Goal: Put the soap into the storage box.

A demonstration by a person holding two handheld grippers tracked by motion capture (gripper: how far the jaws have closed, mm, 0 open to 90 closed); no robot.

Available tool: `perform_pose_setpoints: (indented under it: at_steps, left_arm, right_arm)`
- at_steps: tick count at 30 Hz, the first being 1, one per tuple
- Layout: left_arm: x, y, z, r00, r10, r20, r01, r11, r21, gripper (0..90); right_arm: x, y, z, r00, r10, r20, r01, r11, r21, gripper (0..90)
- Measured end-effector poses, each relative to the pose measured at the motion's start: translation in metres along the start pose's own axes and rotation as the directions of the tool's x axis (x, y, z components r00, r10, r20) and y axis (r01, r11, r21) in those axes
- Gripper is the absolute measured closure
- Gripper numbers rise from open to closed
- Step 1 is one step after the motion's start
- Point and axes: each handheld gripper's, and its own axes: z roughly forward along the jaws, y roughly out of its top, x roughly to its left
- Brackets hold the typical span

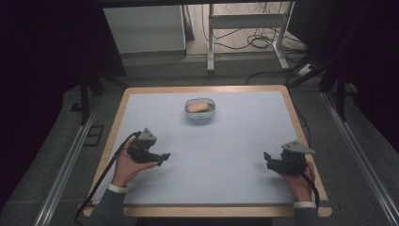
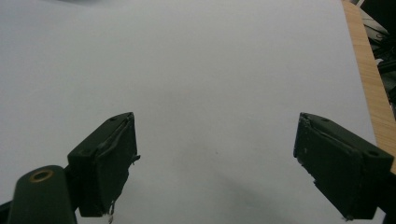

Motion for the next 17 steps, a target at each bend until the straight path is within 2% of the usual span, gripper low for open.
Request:
perform_pose_setpoints:
  at_steps: [12,17]
  left_arm:
    - [0.0056,-0.0105,0.0066,0.9997,-0.024,-0.002,0.024,0.9992,0.032,15.6]
    - [0.0074,-0.0109,0.0055,0.9991,-0.042,0.001,0.042,0.9991,0.009,16.0]
  right_arm:
    - [-0.0011,0.0018,-0.0023,1.0,-0.007,-0.005,0.007,1.0,-0.02,13.4]
    - [-0.0003,0.0047,-0.001,0.9993,0.014,-0.036,-0.016,0.999,-0.036,13.4]
